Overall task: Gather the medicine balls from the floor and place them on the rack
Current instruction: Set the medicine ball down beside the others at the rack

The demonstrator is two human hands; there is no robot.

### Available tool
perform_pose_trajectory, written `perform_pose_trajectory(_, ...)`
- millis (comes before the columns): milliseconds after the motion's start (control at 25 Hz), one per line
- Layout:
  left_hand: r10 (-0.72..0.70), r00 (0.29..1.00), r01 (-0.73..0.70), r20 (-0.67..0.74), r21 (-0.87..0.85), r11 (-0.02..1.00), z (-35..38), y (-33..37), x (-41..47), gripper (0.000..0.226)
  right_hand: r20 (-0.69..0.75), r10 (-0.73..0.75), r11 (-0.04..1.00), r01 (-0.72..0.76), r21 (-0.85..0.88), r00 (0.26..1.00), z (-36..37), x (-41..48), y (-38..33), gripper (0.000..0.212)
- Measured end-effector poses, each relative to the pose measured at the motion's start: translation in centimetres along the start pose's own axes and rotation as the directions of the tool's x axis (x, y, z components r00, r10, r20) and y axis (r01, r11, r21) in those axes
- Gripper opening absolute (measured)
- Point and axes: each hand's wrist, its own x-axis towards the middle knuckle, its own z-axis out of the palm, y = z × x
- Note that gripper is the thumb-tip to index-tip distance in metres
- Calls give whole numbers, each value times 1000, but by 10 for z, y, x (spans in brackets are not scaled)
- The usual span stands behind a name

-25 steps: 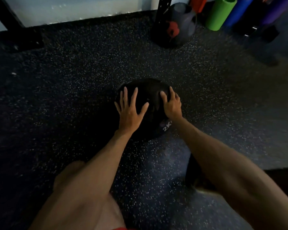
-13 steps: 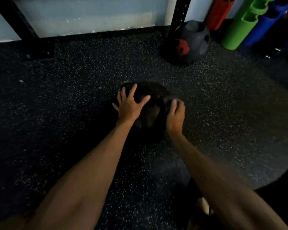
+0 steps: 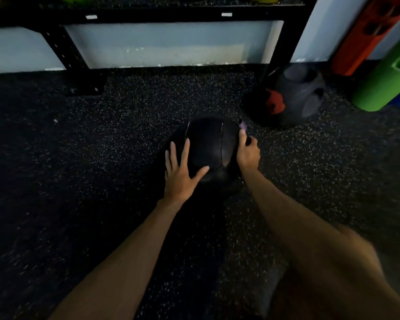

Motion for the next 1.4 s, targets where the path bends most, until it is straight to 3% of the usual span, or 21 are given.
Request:
perform_pose_trajectory(80, -107, 994, 106, 25, 20, 994, 1, 35, 43, 91, -30, -214, 977, 214, -4, 976, -3, 0, 13, 70)
perform_pose_trajectory(160, -238, 969, 238, 60, 10, 971, -4, 66, 89, 86, 46, -437, 891, 440, -116, 898, -2, -27, 31, 80)
perform_pose_trajectory(240, -317, 948, 318, 42, -25, 948, -6, 86, 116, 79, 159, -493, 842, 515, -160, 856, -2, -30, 42, 91)
perform_pose_trajectory(280, -296, 955, 296, 10, -39, 954, -3, 88, 121, 77, 179, -492, 839, 519, -162, 852, -2, -20, 37, 93)
perform_pose_trajectory(360, -125, 991, 124, -55, -15, 992, 8, 75, 115, 82, 164, -450, 861, 476, -181, 878, 1, 9, 18, 93)
perform_pose_trajectory(440, 71, 997, -67, -39, 96, 993, 20, 51, 102, 96, 164, -386, 898, 411, -159, 908, 7, 41, -8, 92)
perform_pose_trajectory(480, 98, 995, -95, -15, 137, 986, 23, 42, 108, 99, 166, -351, 917, 374, -141, 922, 12, 56, -21, 91)
perform_pose_trajectory(680, -10, 999, 1, 39, 216, 976, 16, 76, 209, 92, 95, -225, 971, 231, -54, 970, 26, 123, -71, 77)
perform_pose_trajectory(880, -46, 995, 27, 90, 203, 979, 10, 112, 318, 83, -38, -449, 875, 430, -221, 893, 47, 114, -35, 79)
perform_pose_trajectory(1040, -72, 995, 66, 68, 89, 994, -7, 107, 392, 73, -46, -486, 844, 456, -282, 873, 80, 128, -50, 83)
perform_pose_trajectory(1120, 24, 999, -21, -47, 67, 998, -5, 90, 398, 66, -74, -466, 854, 427, -298, 881, 89, 153, -72, 81)
perform_pose_trajectory(1200, 259, 954, -242, -152, 121, 963, 6, 62, 377, 68, -106, -422, 881, 380, -281, 900, 86, 180, -90, 80)
perform_pose_trajectory(1280, 445, 891, -421, -94, 199, 885, 18, 36, 351, 74, -136, -346, 923, 311, -225, 928, 76, 205, -103, 79)
perform_pose_trajectory(1400, 456, 890, -445, -13, 188, 875, 22, 36, 353, 76, -171, -211, 970, 184, -159, 962, 67, 222, -110, 76)
